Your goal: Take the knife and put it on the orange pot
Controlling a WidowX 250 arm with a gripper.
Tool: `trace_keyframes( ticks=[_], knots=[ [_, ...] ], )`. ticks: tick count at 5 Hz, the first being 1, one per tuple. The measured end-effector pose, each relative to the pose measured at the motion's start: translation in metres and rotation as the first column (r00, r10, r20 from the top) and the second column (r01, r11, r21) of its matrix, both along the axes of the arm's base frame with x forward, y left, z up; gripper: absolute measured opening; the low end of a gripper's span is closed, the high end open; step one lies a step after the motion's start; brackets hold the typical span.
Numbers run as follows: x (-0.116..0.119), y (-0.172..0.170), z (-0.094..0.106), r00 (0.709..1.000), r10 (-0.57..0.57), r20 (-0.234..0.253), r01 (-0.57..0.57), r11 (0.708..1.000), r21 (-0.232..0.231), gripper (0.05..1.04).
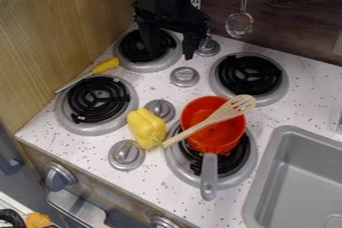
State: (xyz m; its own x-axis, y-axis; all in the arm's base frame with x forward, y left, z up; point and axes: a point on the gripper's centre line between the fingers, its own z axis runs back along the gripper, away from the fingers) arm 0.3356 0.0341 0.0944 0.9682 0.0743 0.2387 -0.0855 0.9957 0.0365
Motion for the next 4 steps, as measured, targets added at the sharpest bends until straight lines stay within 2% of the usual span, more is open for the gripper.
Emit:
trace_keyframes(
  ticks=[1,2,3,4],
  knots=[
    [-0.001,0.0,-0.01,0.999,0.003,-0.032,-0.003,1.0,-0.003,1.0],
    [-0.002,0.014,-0.018,0.996,0.023,-0.085,-0.021,0.999,0.024,1.0],
    [0.011,0.048,-0.026,0.996,-0.068,-0.058,0.071,0.996,0.06,1.0],
    [0.025,0.084,-0.035,0.963,-0.27,0.014,0.264,0.951,0.161,1.0]
  ],
)
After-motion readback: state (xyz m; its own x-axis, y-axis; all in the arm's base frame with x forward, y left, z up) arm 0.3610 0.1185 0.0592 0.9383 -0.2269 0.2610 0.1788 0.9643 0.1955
